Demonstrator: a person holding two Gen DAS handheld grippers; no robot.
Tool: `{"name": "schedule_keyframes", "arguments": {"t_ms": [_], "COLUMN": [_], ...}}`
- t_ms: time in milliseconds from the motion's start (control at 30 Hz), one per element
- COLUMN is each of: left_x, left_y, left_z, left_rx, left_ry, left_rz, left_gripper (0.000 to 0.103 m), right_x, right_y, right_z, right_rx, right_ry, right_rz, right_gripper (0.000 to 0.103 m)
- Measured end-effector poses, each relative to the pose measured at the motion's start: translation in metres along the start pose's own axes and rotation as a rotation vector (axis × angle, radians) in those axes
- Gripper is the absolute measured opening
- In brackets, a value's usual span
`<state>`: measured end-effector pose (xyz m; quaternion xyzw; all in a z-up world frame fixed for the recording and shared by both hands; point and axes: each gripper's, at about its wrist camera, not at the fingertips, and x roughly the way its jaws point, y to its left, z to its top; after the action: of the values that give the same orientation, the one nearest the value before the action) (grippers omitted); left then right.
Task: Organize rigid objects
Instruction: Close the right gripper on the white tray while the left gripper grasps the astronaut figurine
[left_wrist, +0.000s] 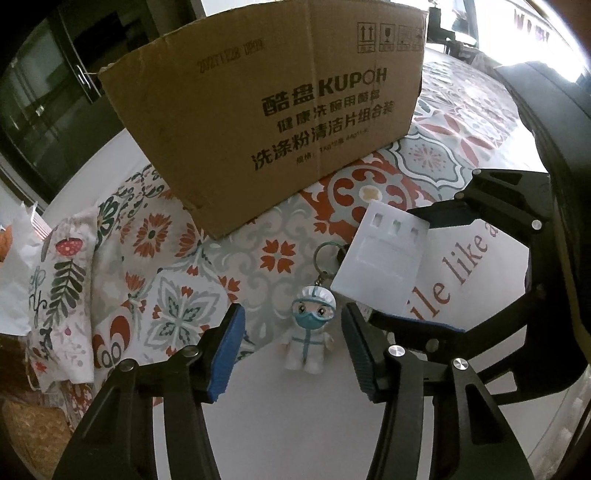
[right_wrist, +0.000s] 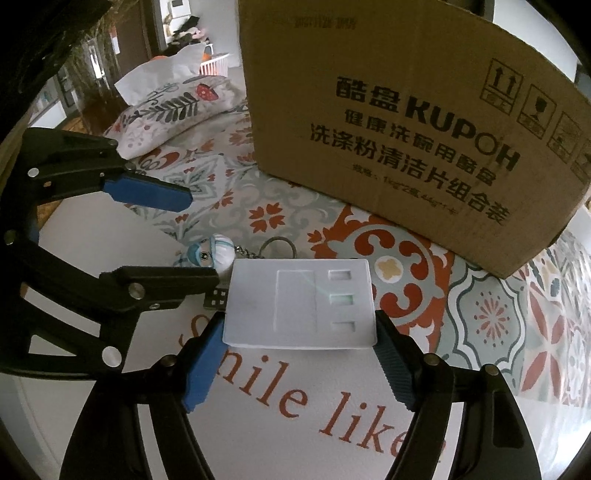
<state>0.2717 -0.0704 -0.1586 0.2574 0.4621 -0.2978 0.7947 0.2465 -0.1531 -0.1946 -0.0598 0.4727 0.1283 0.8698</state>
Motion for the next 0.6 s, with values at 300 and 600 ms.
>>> {"name": "schedule_keyframes", "arguments": {"t_ms": [300,600], "left_x": [0.001,0.01], "left_y": [-0.008,-0.012], "left_z": [0.003,0.004], "left_rx": [0.014,0.01], "left_ry": [-0.007,0.017], "left_rz": [-0.027,-0.032], "left_gripper": [0.053,0.042], "right_x": [-0.007,-0.012], "right_y": [-0.004,-0.019], "right_z": [-0.007,-0.01], "right_rx": [-0.003,0.034], "right_ry": [-0.006,-0.006], "right_rz": [-0.046,-0.082], "right_gripper": [0.077,0.077]}}
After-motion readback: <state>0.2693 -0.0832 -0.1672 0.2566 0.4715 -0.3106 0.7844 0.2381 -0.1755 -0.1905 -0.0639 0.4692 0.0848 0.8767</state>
